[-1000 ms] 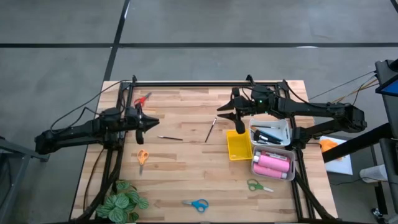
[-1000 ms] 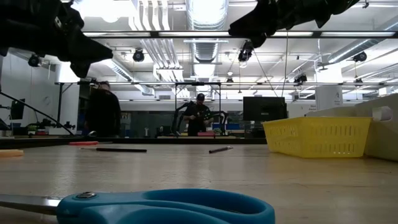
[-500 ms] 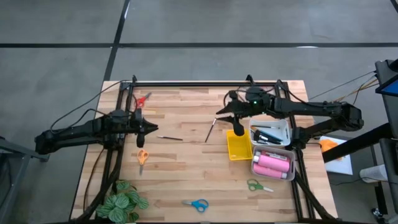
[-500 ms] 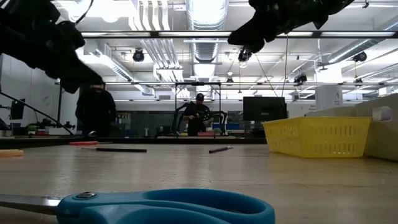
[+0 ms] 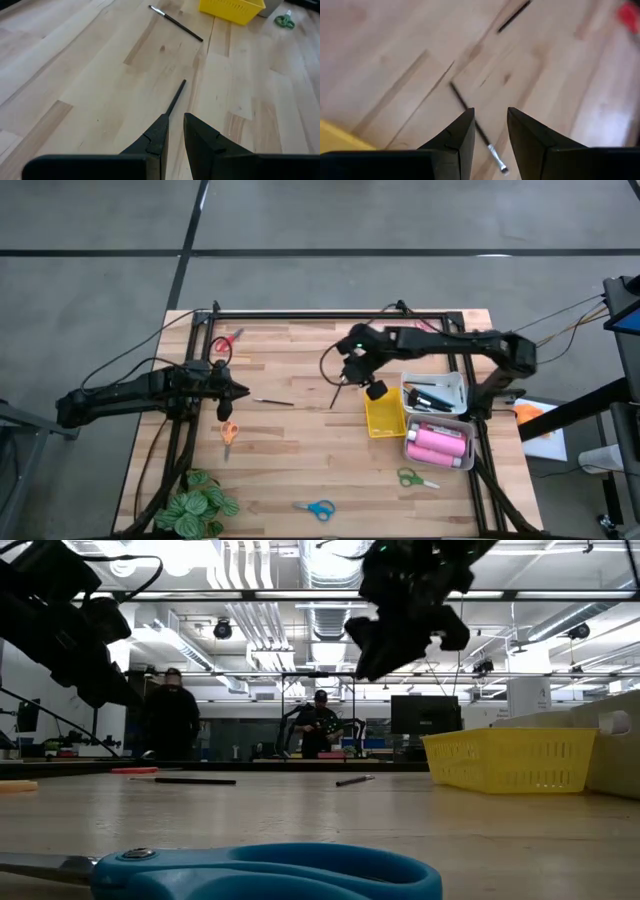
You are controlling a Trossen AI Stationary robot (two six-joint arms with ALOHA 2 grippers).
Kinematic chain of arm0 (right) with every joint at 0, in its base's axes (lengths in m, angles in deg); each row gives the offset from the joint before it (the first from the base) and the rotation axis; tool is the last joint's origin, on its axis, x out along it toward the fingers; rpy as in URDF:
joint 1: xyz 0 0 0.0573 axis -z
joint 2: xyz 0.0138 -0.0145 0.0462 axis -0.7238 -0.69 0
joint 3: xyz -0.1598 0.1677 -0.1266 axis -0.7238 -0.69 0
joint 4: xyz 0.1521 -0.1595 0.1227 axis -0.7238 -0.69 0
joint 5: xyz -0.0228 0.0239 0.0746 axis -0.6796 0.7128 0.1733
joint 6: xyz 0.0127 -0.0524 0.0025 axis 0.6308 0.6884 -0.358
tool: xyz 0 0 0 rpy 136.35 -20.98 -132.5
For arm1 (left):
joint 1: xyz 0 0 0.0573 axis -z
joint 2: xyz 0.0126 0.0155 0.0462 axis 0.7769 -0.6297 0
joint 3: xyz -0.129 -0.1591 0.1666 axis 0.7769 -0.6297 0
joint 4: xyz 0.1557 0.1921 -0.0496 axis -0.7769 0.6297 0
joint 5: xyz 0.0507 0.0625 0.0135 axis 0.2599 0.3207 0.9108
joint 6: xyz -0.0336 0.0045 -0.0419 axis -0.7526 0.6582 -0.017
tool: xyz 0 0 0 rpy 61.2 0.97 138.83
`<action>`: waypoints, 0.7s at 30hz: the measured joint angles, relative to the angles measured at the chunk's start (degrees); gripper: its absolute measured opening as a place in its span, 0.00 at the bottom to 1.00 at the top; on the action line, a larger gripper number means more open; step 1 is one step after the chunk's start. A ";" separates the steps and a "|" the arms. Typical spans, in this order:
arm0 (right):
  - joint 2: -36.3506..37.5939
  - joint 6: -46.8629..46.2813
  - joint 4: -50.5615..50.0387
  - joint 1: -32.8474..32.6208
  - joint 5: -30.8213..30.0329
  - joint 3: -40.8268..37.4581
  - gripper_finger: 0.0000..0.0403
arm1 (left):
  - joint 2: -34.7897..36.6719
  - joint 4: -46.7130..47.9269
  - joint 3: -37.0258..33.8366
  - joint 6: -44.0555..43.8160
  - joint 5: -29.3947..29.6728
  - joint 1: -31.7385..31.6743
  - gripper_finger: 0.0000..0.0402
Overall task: Pick & Place Paint Supplies
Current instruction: Put the black paint brush into the white bin
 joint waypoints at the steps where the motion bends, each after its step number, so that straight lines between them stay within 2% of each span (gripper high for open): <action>1: -1.87 1.20 -2.10 0.00 -0.01 1.77 0.28 | 0.00 0.03 0.00 0.00 0.00 0.02 0.15; 9: -15.05 6.03 -13.30 -0.02 -0.65 11.97 0.28 | 0.00 0.10 0.00 0.02 0.00 0.01 0.15; 16: -21.11 10.56 -13.58 -0.92 -5.79 14.84 0.28 | 0.00 0.09 0.00 0.20 0.00 0.00 0.15; 21: -23.68 12.33 -13.27 -1.03 -6.44 14.78 0.28 | 0.00 0.11 -0.02 0.20 0.00 0.00 0.15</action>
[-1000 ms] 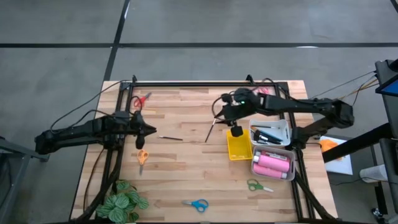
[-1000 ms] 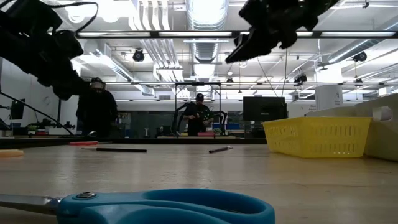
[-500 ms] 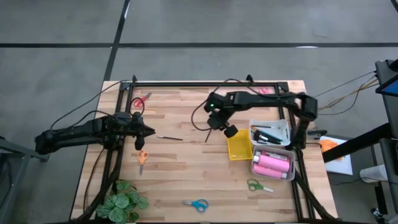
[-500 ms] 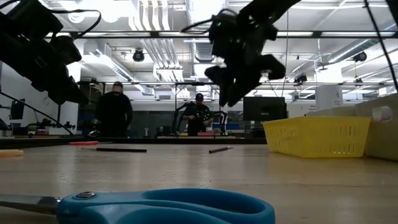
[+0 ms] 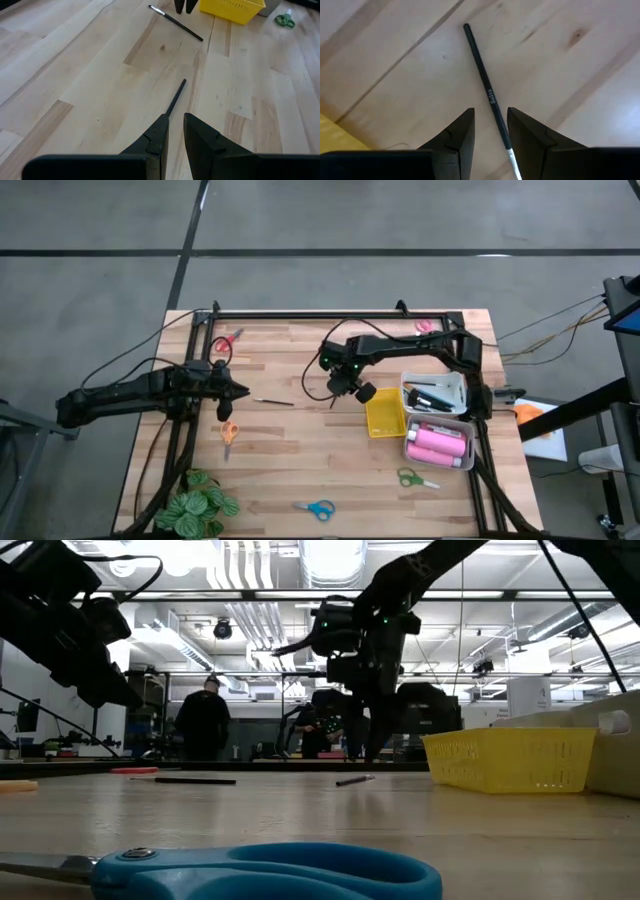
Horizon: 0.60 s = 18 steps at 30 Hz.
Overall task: Pick & Place Paint Supplies
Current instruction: Put the black paint brush into the white bin
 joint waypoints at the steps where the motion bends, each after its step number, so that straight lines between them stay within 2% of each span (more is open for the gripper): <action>1: -0.29 0.12 0.04 0.00 -0.06 0.00 0.28 | 0.00 0.00 0.00 -0.01 0.00 0.00 0.15; 8: -3.13 0.54 0.95 -0.15 -4.40 -0.06 0.28 | 0.00 0.00 0.00 -0.02 0.00 0.00 0.15; 18: -4.30 0.31 1.55 -0.37 -6.48 0.02 0.28 | 0.00 0.00 0.00 -0.02 0.00 0.00 0.15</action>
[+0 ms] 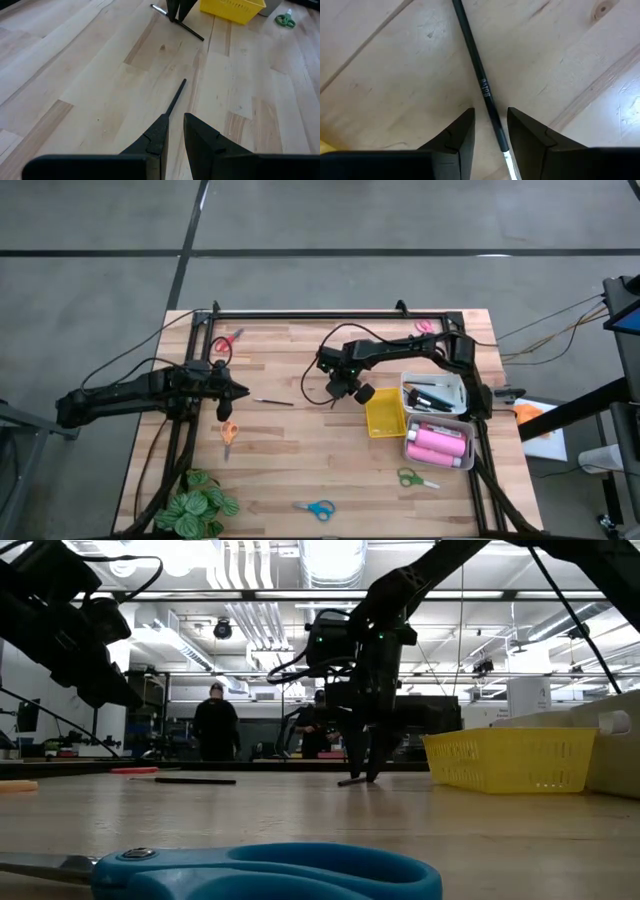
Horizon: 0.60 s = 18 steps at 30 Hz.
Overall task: Pick & Place Paint Supplies
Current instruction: Put the black paint brush into the white bin
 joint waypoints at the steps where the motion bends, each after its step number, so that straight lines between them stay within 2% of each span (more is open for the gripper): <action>1: 0.00 0.00 0.00 0.00 -0.08 -0.02 0.27 | 0.00 0.00 0.00 0.00 0.00 0.00 0.15; 4: -0.04 -0.57 -0.12 0.00 -0.16 -0.08 0.22 | 0.00 0.00 0.00 0.00 0.00 0.00 0.15; 10: -0.13 -4.32 -0.70 0.00 0.94 -0.15 0.04 | 0.00 0.00 0.00 -0.02 0.00 0.00 0.15; 18: -0.15 -6.00 -0.59 0.04 1.61 -0.31 0.04 | 0.00 0.00 0.00 -0.02 0.01 0.00 0.15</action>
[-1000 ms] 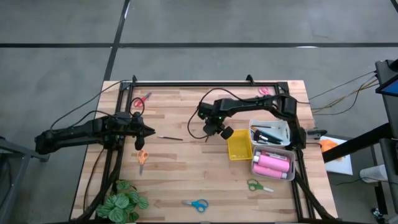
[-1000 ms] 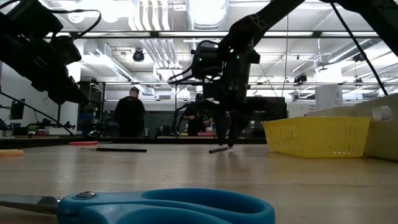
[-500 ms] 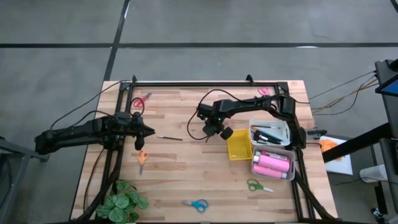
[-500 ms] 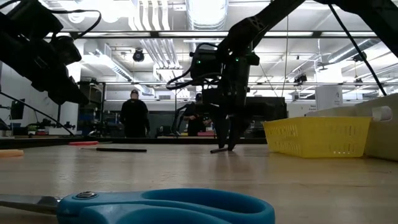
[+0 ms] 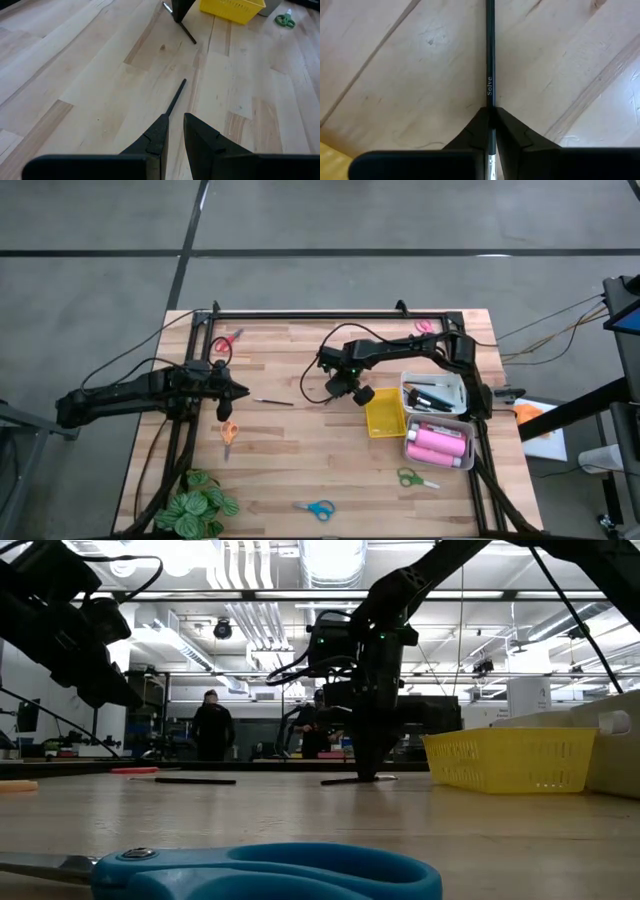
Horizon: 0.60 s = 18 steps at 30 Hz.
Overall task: Pick & Place Paint Supplies
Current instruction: Put the black paint brush into the white bin
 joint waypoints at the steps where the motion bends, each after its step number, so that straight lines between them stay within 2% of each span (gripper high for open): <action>1: -0.02 -0.27 -0.27 0.00 -0.02 0.25 0.04 | 0.00 0.01 0.00 0.00 0.00 0.00 0.15; 8: -0.25 -3.81 -1.90 0.00 -2.21 4.96 0.04 | 0.00 0.02 0.00 -0.02 0.01 0.00 0.15; 12: 1.83 -7.44 -3.27 0.04 -4.32 8.54 0.04 | 0.00 0.00 0.00 -0.02 0.01 0.02 0.15; 18: 5.96 -14.29 -9.07 0.00 -4.42 13.79 0.04 | 0.00 0.00 0.00 -0.04 0.01 0.02 0.15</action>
